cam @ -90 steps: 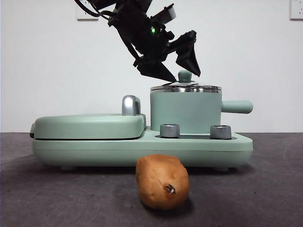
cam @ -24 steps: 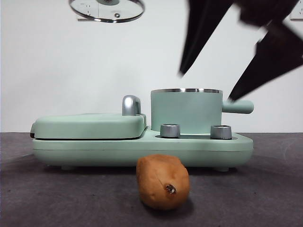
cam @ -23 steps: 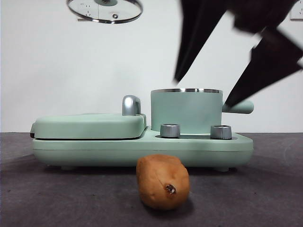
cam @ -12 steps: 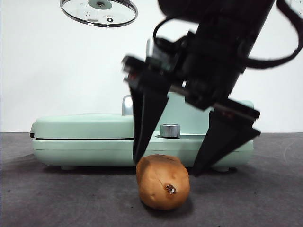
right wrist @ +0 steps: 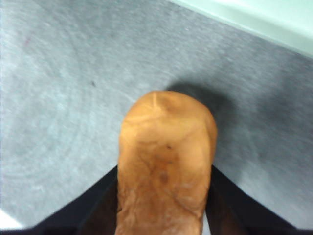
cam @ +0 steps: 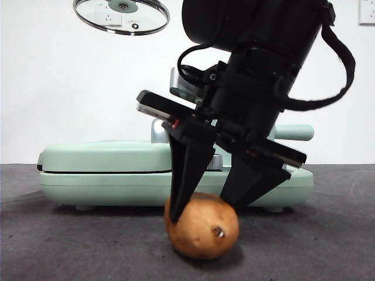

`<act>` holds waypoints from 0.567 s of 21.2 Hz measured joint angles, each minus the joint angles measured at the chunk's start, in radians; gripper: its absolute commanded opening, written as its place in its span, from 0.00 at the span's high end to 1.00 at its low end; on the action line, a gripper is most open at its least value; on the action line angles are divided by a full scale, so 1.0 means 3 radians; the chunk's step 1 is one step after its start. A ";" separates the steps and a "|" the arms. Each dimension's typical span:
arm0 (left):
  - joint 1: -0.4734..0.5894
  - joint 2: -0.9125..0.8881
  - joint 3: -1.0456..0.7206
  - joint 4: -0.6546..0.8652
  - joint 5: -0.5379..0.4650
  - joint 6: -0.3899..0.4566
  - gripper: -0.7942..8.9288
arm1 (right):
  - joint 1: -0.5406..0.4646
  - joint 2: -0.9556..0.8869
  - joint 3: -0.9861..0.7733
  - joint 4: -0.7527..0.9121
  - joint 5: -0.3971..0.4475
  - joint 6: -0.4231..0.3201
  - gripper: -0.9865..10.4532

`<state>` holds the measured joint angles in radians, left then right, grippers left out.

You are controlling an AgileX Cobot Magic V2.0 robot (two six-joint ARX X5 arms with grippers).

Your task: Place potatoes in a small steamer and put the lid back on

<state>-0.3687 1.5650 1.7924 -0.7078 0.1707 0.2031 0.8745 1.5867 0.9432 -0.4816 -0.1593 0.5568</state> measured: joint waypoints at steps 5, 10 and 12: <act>0.0045 0.0000 0.0000 -0.0003 0.0000 0.0000 0.86 | -0.0154 0.0005 0.0964 -0.0877 0.0000 -0.0177 0.82; 0.0078 0.0000 0.0000 -0.0004 -0.0001 0.0000 0.86 | -0.0623 0.0046 0.2074 -0.1467 -0.0020 -0.0637 0.82; 0.0078 0.0000 0.0000 -0.0005 -0.0001 0.0000 0.86 | -0.0872 0.0198 0.2514 -0.1657 -0.0020 -0.0827 0.82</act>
<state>-0.3454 1.5650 1.7924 -0.7094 0.1703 0.2031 0.6128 1.6463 1.6974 -0.9787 -0.1654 0.3088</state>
